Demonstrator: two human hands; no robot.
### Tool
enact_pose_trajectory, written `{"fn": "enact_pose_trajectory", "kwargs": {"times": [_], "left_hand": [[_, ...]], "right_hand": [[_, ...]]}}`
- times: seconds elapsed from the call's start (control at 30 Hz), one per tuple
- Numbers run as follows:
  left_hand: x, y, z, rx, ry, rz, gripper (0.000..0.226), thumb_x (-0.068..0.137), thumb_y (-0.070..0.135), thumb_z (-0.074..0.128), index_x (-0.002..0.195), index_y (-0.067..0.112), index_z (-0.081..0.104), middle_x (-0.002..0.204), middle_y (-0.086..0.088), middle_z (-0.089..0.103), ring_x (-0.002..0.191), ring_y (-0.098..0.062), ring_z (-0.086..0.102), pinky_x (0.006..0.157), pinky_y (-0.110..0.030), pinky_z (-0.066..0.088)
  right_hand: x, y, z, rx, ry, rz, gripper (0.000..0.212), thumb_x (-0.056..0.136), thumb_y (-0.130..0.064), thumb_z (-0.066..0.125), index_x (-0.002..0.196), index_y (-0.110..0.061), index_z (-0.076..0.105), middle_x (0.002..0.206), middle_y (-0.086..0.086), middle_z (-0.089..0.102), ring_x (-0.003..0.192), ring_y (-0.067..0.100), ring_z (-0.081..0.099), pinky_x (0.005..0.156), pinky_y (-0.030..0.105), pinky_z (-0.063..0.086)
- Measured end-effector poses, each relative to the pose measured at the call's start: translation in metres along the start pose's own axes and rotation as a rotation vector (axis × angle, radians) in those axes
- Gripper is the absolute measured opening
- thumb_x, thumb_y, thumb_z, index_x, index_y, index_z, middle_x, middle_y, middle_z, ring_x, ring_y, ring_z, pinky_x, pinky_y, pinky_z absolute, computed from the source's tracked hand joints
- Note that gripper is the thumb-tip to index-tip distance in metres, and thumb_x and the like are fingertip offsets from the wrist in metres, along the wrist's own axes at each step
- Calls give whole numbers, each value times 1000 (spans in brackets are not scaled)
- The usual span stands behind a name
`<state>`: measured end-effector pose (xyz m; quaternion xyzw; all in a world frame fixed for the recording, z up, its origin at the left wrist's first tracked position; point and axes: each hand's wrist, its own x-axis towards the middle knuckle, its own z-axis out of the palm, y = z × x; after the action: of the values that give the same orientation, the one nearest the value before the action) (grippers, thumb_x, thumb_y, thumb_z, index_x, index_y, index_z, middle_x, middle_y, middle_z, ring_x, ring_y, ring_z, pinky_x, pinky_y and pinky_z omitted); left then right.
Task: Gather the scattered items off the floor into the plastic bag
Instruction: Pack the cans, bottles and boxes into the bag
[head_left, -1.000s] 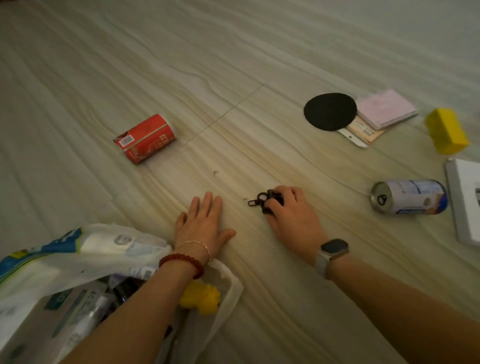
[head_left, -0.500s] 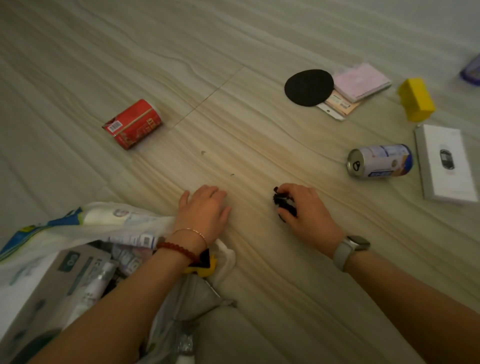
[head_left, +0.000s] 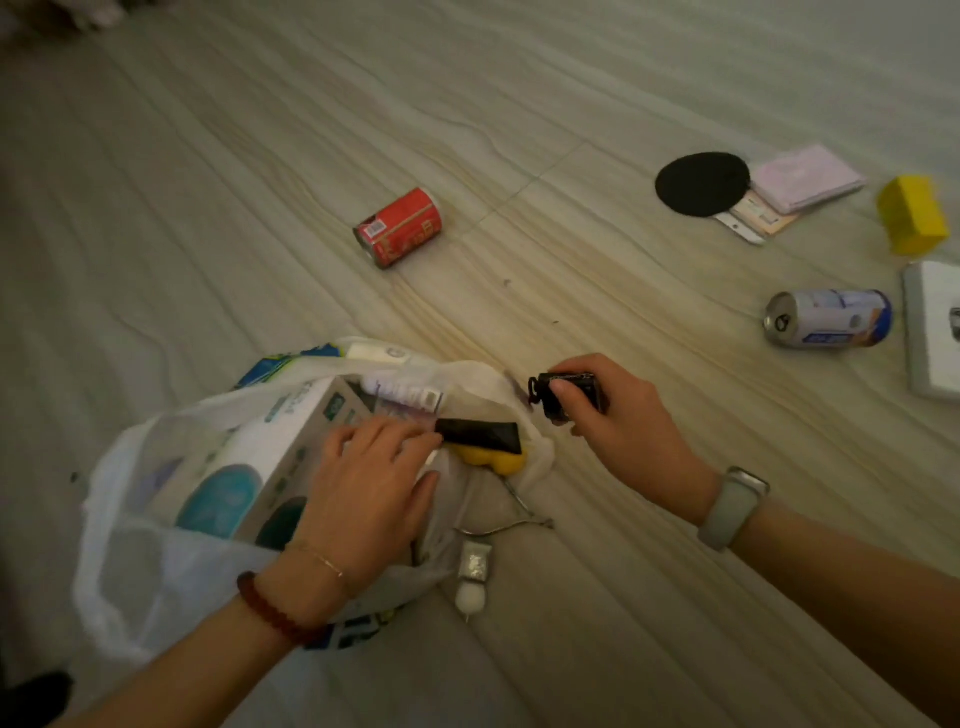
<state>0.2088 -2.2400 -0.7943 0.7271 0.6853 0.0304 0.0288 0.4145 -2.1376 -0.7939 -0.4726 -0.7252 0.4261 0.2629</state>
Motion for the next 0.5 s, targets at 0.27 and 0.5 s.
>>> {"fn": "enact_pose_trajectory", "kwargs": {"times": [0.27, 0.5], "left_hand": [[-66, -3, 16, 75, -158, -49, 39, 75, 54, 41, 74, 25, 68, 72, 5, 64, 70, -19, 58, 65, -31, 24], [-88, -11, 36, 105, -84, 27, 29, 74, 40, 45, 67, 24, 68, 64, 5, 62, 63, -19, 57, 65, -30, 26]], "right_hand": [[20, -86, 80, 322, -295, 217, 26, 94, -22, 46, 113, -5, 54, 93, 7, 59, 72, 24, 64, 76, 38, 56], [11, -48, 79, -32, -383, 77, 30, 94, -16, 43, 120, -5, 54, 105, 13, 62, 95, 29, 60, 86, 33, 46]]}}
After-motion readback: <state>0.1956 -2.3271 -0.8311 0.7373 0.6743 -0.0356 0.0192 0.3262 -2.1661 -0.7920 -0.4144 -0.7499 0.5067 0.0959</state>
